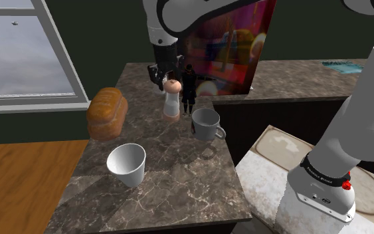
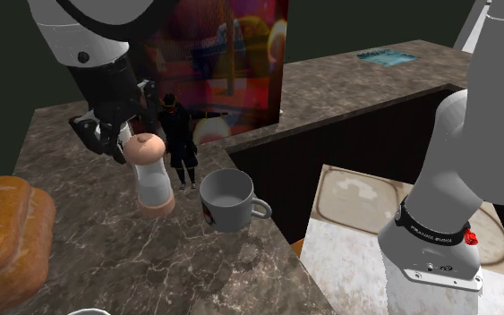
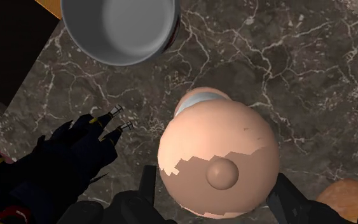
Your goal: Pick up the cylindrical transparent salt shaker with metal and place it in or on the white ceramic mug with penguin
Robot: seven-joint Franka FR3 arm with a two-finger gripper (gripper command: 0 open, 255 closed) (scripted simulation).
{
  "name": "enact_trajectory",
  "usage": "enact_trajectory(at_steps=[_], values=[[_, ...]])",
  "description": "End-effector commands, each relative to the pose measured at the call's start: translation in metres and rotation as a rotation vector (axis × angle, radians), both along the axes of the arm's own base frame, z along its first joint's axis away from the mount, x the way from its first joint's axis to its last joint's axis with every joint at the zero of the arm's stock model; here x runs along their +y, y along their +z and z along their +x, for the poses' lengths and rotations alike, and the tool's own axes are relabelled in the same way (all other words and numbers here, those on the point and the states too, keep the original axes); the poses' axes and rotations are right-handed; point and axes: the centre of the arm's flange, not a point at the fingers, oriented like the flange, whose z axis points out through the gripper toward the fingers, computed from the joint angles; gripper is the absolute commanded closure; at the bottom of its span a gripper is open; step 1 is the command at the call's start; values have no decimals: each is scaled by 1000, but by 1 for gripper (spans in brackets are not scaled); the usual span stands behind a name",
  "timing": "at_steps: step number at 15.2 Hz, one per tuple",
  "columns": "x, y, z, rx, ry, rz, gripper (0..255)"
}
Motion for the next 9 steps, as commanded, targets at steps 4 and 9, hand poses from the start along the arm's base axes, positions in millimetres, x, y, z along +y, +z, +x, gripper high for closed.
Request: enact_trajectory(at_steps=[4,9], values=[[-1,27,0,0,0,0,255],[-1,53,0,0,0,0,255]])
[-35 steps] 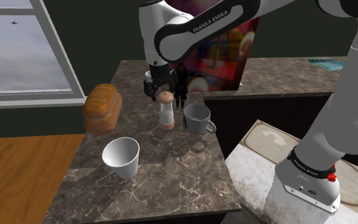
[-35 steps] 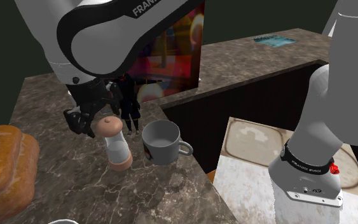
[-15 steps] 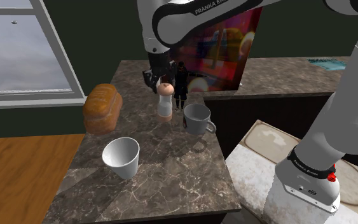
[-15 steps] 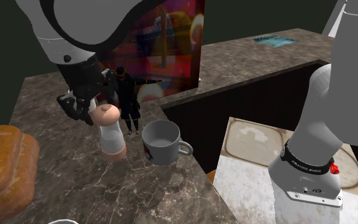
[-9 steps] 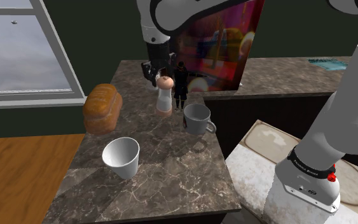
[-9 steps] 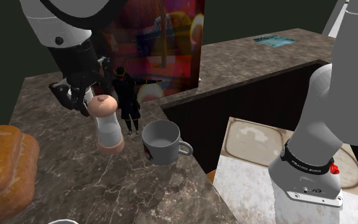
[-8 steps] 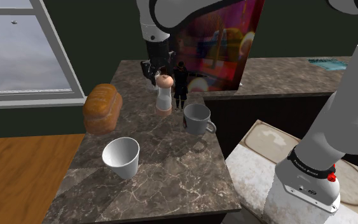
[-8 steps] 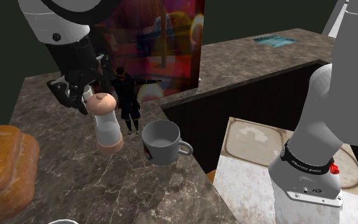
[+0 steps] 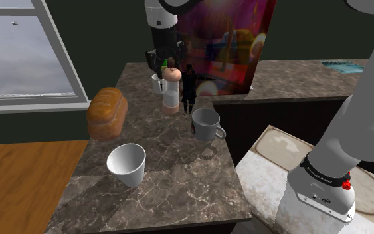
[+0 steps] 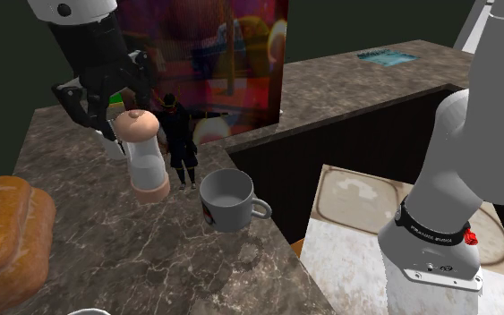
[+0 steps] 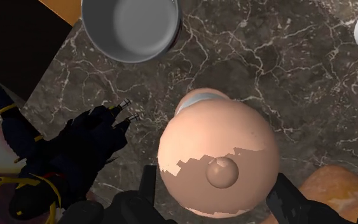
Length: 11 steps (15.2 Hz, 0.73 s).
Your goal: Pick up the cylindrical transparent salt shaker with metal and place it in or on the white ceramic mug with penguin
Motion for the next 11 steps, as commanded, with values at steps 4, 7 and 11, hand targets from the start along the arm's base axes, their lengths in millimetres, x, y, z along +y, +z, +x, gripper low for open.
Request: enact_trajectory(at_steps=[4,7,11], values=[[0,26,0,0,0,0,255],[0,42,0,0,0,0,255],[-13,60,-21,0,0,0,255]])
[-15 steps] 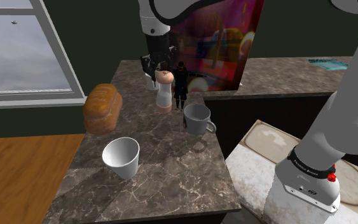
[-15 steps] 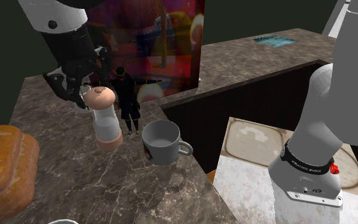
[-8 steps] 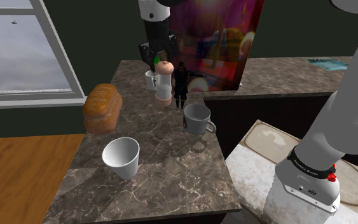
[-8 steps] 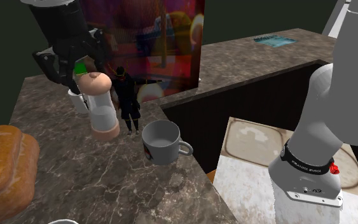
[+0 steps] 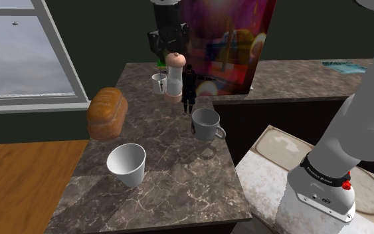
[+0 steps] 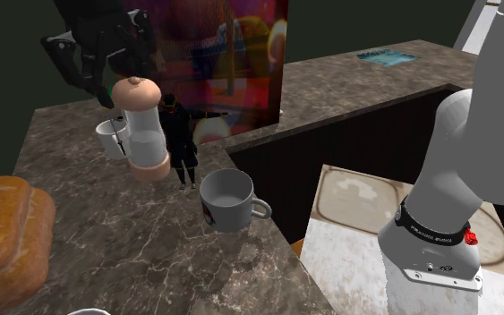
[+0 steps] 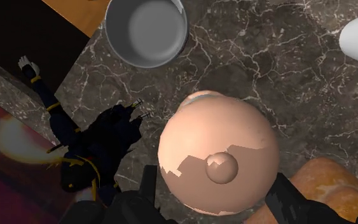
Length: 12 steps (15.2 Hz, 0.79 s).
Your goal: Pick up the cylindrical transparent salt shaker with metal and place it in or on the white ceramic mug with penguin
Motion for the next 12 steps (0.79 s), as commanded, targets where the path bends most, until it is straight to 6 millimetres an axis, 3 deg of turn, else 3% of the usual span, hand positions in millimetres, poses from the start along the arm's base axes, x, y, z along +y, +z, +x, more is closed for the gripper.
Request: enact_trajectory(at_steps=[1,11,12], values=[[-11,10,-19,0,0,0,255],[-77,65,-124,0,0,0,255],[-77,60,-124,0,0,0,255]])
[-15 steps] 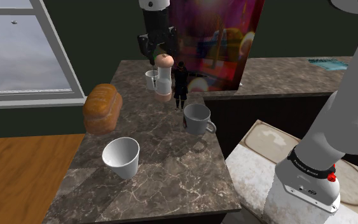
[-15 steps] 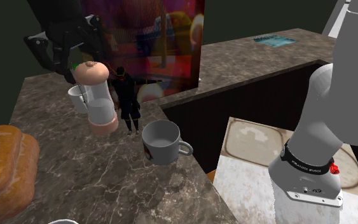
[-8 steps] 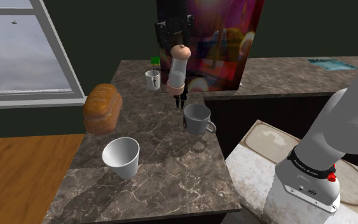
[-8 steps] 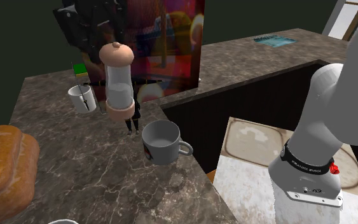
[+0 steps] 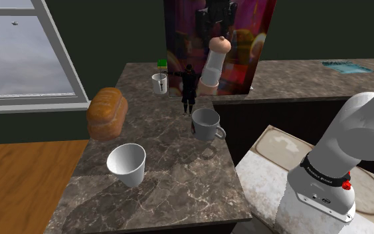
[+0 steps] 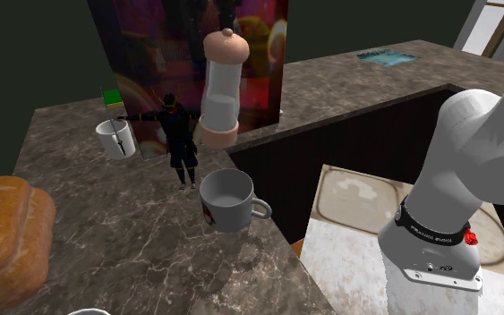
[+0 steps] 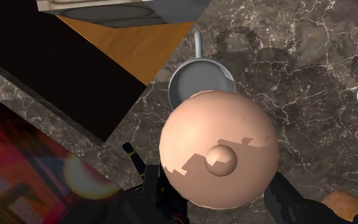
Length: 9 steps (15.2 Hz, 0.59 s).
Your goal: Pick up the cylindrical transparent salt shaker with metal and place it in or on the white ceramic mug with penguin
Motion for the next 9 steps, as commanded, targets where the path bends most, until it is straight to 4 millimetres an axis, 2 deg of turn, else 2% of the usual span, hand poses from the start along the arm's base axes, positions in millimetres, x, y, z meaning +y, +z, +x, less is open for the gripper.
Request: enact_trajectory(at_steps=[1,9], values=[[-1,-6,-8,1,1,0,255],[-1,-48,-8,1,1,0,255]])
